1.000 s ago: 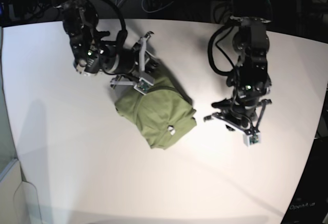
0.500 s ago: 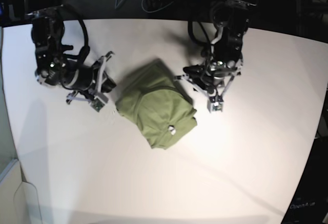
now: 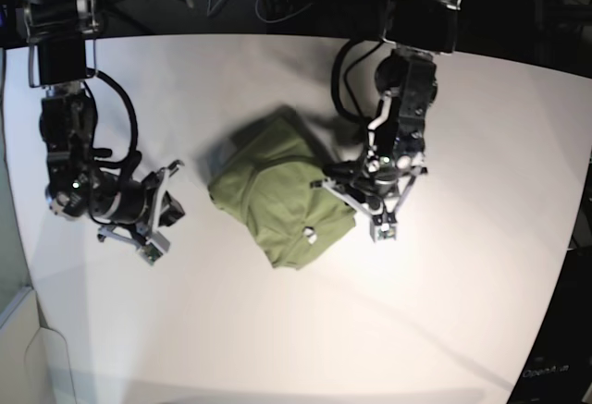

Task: Fold the T-shirt properly
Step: 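Release the shirt and press its sides with both grippers, then grasp the bundle's edge with both grippers and tuck it under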

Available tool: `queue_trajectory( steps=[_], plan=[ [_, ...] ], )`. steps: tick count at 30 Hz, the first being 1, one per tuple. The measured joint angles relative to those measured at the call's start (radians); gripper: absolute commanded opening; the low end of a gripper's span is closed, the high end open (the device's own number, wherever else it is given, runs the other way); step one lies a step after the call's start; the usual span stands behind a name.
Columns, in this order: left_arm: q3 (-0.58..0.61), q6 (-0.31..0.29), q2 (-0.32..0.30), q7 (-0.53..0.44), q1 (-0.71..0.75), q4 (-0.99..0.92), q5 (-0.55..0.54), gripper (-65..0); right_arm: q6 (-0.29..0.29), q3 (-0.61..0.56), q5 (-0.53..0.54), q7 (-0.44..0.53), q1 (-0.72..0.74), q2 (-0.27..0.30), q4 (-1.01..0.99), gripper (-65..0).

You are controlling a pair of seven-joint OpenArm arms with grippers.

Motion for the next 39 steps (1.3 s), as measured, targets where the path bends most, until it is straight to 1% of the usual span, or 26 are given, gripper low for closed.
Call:
queue_trajectory(
  steps=[4, 7, 12, 15, 17, 21, 24, 26, 27, 29, 31, 33, 35, 37, 38, 39],
  plan=[
    [0.0, 0.001, 0.025, -0.029, -0.079, -0.102, 0.005, -57.1, 0.0, -0.008, 0.0, -0.004, -0.015, -0.052, -0.024, -58.3],
    [0.001, 0.004, 0.055, -0.109, -0.113, -0.182, 0.01, -57.1, 0.0, -0.005, -0.003, 0.001, -0.047, -0.082, -0.016, -58.3],
    [0.001, 0.007, 0.097, -0.201, -0.195, -0.322, 0.012, -57.1, 0.0, -0.002, -0.007, 0.005, -0.137, -0.155, 0.032, -58.3],
    [0.001, 0.007, 0.112, -0.211, -0.227, -0.366, 0.011, -57.1, 0.0, -0.003, -0.003, 0.006, -0.196, -0.186, 0.092, -58.3],
    [0.001, 0.003, 0.113, -0.211, -0.236, -0.371, 0.005, -57.1, 0.0, -0.006, -0.003, 0.001, -0.22, -0.187, 0.124, -58.3],
    [0.001, 0.004, 0.113, -0.181, -0.251, -0.374, 0.004, -57.1, 0.0, -0.001, -0.002, 0.008, -0.238, -0.172, 0.159, -58.3],
    [0.0, 0.004, 0.11, -0.171, -0.244, -0.356, 0.002, -57.1, 0.0, 0.002, -0.003, 0.009, -0.238, -0.12, 0.162, -58.3],
    [-0.003, -0.006, 0.084, -0.131, -0.222, -0.302, -0.005, -57.1, 0.0, 0.008, -0.006, 0.006, -0.238, -0.092, 0.162, -58.3],
    [-0.003, -0.001, 0.071, -0.112, -0.204, -0.262, -0.005, -57.1, 0.0, 0.013, -0.006, 0.005, -0.238, -0.082, 0.167, -58.3],
    [-0.006, 0.008, 0.051, -0.081, -0.162, -0.17, 0.005, -57.1, 0.0, 0.048, -0.006, 0.001, -0.245, -0.079, 0.2, -58.3],
    [-0.006, 0.001, 0.018, -0.024, -0.121, -0.058, -0.008, -57.1, 0.0, 0.087, -0.003, -0.001, -0.253, -0.079, 0.254, -58.3],
    [-0.007, 0.006, -0.006, 0.021, -0.092, 0.046, 0.001, -57.1, 0.0, 0.126, -0.003, -0.004, -0.273, -0.079, 0.326, -58.3],
    [-0.008, 0.005, -0.029, 0.048, -0.078, 0.121, 0.002, -57.1, 0.0, 0.157, -0.002, -0.034, -0.295, -0.077, 0.388, -58.3],
    [-0.006, 0.002, -0.053, 0.095, -0.05, 0.193, -0.003, -57.1, 0.0, 0.164, -0.005, -0.057, -0.318, -0.082, 0.446, -58.3],
    [-0.006, -0.002, -0.065, 0.118, -0.031, 0.224, -0.003, -57.1, 0.0, 0.162, -0.001, -0.06, -0.328, -0.093, 0.472, -58.3],
    [-0.006, 0.001, -0.079, 0.157, -0.002, 0.262, -0.003, -57.1, 0.0, 0.163, -0.006, -0.06, -0.342, -0.117, 0.505, -58.3]
  ],
)
